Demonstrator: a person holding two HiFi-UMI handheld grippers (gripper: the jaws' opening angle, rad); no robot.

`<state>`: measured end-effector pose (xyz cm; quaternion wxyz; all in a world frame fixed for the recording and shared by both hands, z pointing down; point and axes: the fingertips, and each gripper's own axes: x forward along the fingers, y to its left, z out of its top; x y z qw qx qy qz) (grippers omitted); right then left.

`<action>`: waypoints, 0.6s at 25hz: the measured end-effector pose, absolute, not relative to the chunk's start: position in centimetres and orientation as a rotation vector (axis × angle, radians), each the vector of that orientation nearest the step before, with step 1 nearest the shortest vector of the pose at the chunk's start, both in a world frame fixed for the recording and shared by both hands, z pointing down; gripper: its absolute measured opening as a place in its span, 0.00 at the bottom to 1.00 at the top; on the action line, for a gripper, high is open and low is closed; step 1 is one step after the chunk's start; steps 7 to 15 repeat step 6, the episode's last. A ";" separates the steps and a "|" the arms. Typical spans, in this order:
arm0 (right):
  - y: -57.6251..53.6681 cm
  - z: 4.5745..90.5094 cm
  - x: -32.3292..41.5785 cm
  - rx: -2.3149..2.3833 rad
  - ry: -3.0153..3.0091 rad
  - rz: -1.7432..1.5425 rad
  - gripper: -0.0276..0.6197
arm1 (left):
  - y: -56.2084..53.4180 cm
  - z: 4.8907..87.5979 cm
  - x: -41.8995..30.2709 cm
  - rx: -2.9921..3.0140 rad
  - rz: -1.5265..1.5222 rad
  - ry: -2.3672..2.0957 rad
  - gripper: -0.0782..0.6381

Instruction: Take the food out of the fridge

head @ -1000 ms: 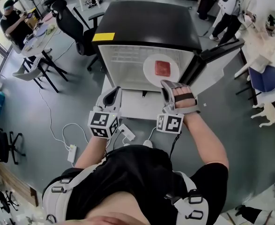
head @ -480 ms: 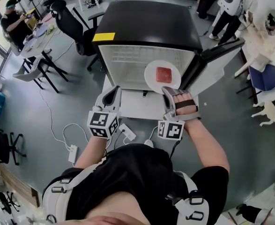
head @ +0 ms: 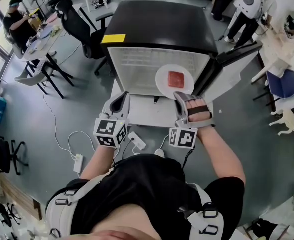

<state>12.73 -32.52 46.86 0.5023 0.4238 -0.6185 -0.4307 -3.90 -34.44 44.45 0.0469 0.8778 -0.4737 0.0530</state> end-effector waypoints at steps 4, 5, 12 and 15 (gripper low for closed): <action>-32.6 46.8 12.6 1.019 -1.493 -1.043 0.08 | -34.5 44.5 -4.0 2.674 0.160 -1.446 0.11; -32.7 46.8 12.5 1.018 -1.495 -1.043 0.08 | -34.6 44.6 -3.9 2.674 0.159 -1.445 0.11; -32.7 46.9 12.5 1.017 -1.496 -1.043 0.08 | -34.6 44.6 -3.9 2.673 0.158 -1.444 0.11; -32.7 46.9 12.5 1.017 -1.496 -1.043 0.08 | -34.6 44.6 -3.9 2.673 0.158 -1.444 0.11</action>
